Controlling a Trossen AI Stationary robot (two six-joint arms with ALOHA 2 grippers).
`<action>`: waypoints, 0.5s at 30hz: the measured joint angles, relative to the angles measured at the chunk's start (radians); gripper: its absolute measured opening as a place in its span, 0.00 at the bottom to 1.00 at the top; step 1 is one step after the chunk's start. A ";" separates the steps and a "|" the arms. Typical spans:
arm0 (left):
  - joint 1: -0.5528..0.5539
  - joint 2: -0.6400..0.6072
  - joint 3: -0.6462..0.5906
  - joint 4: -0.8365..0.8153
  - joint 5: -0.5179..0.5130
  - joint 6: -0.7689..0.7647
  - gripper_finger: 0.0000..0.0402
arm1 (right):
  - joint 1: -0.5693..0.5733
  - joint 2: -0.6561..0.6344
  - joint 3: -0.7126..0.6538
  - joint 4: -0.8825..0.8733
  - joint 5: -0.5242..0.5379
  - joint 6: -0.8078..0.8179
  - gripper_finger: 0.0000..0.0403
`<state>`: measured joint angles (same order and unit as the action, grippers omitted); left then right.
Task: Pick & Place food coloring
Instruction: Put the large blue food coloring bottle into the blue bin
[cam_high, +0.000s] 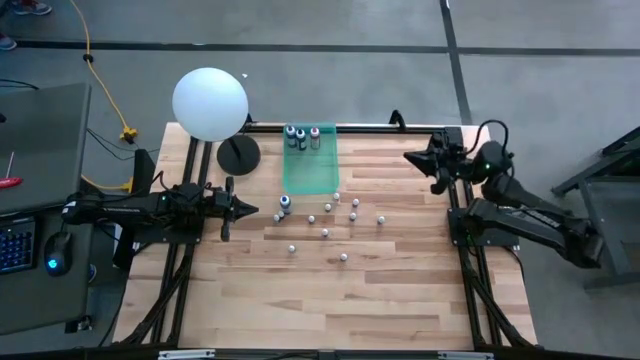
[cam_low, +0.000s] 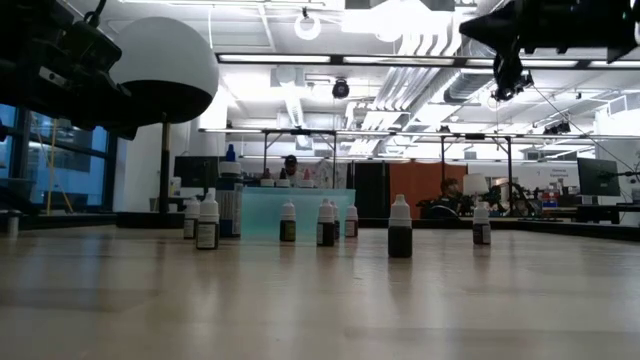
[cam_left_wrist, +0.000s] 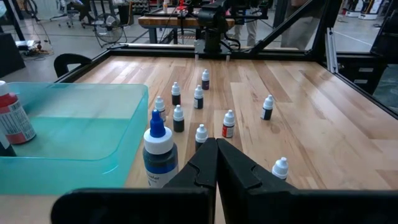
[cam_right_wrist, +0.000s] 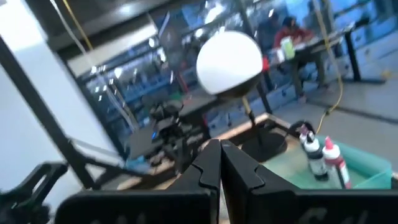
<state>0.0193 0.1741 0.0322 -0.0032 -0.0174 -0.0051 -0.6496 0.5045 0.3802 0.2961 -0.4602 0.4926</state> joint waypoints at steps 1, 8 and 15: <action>0.000 0.000 0.000 0.000 0.000 0.000 0.00 | 0.006 -0.001 -0.024 0.029 0.015 -0.001 0.00; 0.000 0.000 0.000 0.000 0.000 0.000 0.00 | 0.133 -0.001 -0.188 0.229 0.094 0.029 0.00; 0.000 0.000 0.000 0.000 0.000 0.000 0.00 | 0.356 -0.022 -0.253 0.286 0.293 -0.026 0.00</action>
<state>0.0193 0.1741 0.0322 -0.0032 -0.0174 -0.0051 -0.2933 0.4828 0.1267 0.5818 -0.1668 0.4662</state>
